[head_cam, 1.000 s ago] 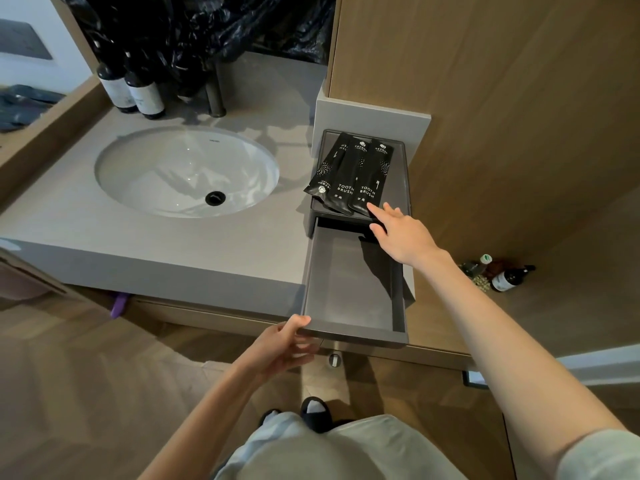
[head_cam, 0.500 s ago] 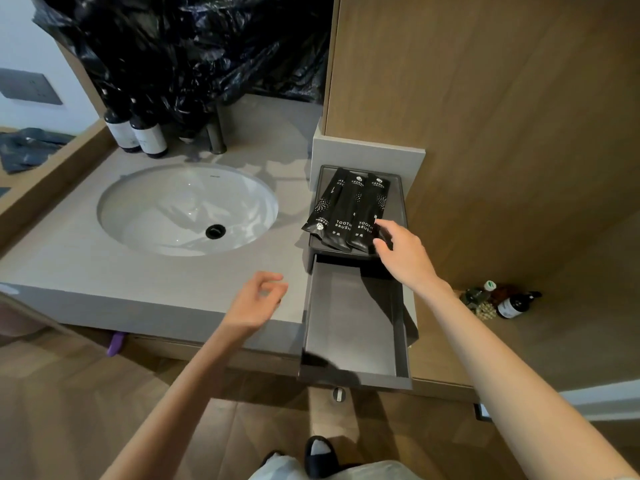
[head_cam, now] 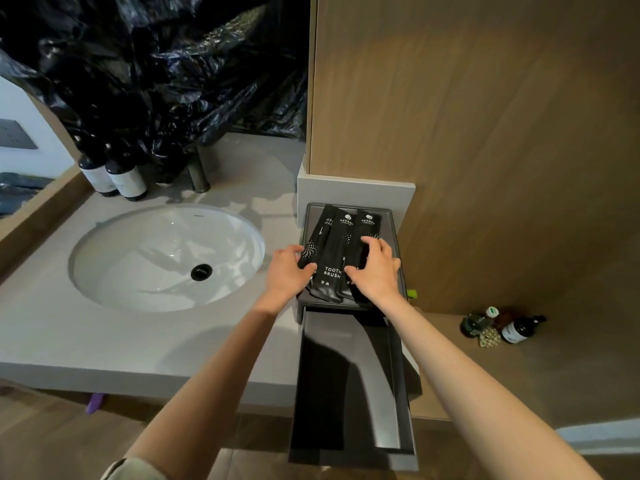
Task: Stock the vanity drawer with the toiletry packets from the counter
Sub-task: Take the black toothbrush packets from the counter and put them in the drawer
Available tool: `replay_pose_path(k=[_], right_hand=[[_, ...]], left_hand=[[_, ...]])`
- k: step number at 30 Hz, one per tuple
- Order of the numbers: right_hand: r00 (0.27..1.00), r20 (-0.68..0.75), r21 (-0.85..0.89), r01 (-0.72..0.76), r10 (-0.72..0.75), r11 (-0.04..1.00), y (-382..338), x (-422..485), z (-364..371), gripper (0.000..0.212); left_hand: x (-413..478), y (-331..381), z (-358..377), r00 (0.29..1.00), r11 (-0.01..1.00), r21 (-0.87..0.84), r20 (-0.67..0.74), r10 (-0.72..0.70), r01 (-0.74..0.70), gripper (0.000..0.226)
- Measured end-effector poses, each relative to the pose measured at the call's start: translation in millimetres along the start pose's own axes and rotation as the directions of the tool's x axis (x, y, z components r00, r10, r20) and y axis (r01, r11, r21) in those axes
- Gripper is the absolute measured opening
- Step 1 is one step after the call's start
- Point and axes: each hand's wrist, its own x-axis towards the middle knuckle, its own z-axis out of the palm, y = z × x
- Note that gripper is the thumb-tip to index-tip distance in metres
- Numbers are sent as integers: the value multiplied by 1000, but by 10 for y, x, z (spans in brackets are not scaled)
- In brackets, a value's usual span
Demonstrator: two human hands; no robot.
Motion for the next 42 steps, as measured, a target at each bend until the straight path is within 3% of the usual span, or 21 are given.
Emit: replay_pose_path(k=[5,11,14,20,28,31,42], right_hand=[[995,87,5,-47,47,999,8,91,-177,86],[991,89,172,-111,97,979,40,61,-316,105],[985,67,238,-168,156,957,83,29,-363,101],[974,107,293,-225,202,929,136,-79,-516,89],[992,88,482,-126,95,867,185,-439,-781,74],[995,82,501,-86,51,861,196,-644,-927,68],[996,94,522,-52,4,852,323,-1118,-1080,69]], left_hand=[[0,22,-31,1000,1000,-13,29,-2,3,52],[-15,11,-66,999,1000,-11,37,-28,28,51],[-36,-14,-63,999,997,60,-22,49,-48,53],[-95,114,43,952,908,387,-182,246,-160,45],[-64,320,232,973,804,594,-169,159,-28,91],[-28,370,229,976,779,626,-152,152,-24,90],[52,419,130,1000,829,558,4,29,-26,67]])
